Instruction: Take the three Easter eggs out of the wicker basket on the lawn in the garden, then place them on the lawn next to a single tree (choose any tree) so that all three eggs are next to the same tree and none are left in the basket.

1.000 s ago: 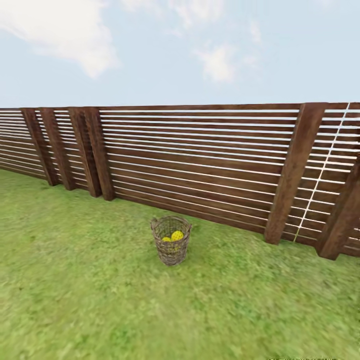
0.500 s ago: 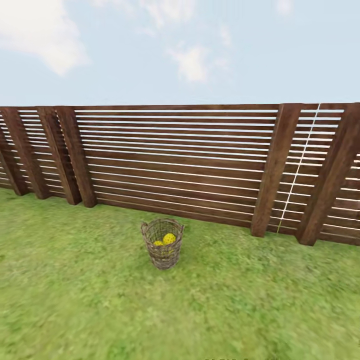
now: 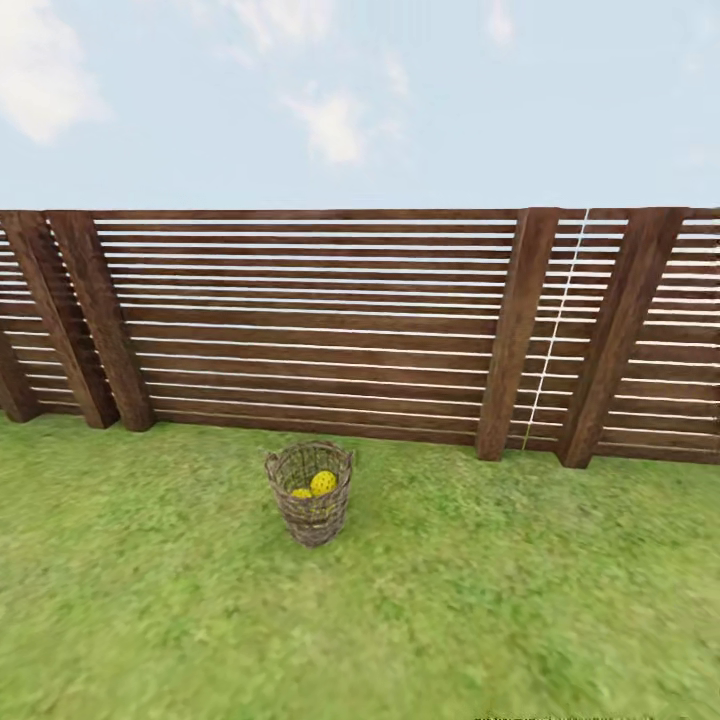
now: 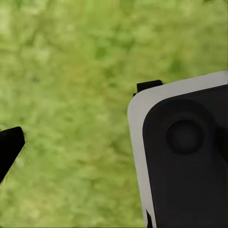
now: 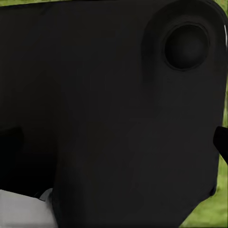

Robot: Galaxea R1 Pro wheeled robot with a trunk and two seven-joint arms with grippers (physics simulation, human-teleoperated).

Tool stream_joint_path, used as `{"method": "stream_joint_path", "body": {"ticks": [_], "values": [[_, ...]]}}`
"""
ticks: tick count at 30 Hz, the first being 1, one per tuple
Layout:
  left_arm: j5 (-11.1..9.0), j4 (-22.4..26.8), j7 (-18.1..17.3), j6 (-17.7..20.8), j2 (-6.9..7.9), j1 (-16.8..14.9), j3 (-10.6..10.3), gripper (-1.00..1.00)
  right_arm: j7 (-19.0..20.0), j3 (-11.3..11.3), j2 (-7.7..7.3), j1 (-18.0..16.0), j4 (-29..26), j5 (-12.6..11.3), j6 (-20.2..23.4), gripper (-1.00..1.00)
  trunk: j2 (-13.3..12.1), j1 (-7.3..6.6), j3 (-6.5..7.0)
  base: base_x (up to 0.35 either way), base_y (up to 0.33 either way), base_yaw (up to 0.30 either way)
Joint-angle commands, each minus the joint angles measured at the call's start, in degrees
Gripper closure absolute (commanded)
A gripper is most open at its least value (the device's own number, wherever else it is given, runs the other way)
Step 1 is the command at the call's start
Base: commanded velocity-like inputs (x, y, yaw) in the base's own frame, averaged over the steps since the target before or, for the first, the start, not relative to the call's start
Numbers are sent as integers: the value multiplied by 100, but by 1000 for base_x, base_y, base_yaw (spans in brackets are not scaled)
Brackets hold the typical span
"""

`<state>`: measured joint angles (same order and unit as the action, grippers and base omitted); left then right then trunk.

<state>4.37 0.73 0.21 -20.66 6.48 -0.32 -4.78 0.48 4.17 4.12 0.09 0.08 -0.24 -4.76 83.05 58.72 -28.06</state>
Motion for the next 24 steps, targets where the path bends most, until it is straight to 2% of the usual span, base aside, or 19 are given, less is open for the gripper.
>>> {"method": "stream_joint_path", "body": {"ticks": [1,7,24], "values": [[12,-3,6,-17,2,-3,-41,-100,5,41,1,0,1,-3,-25,-100,2,1,-4,102,317,-203],[12,-5,6,-17,2,-3,-46,-100,5,40,1,0,1,-3,-25,-100,2,1,-4,161,297,-93],[12,-3,6,-22,-1,-3,-43,-100,5,30,-15,0,7,1,-22,-100,2,1,-6,219,270,-7]]}}
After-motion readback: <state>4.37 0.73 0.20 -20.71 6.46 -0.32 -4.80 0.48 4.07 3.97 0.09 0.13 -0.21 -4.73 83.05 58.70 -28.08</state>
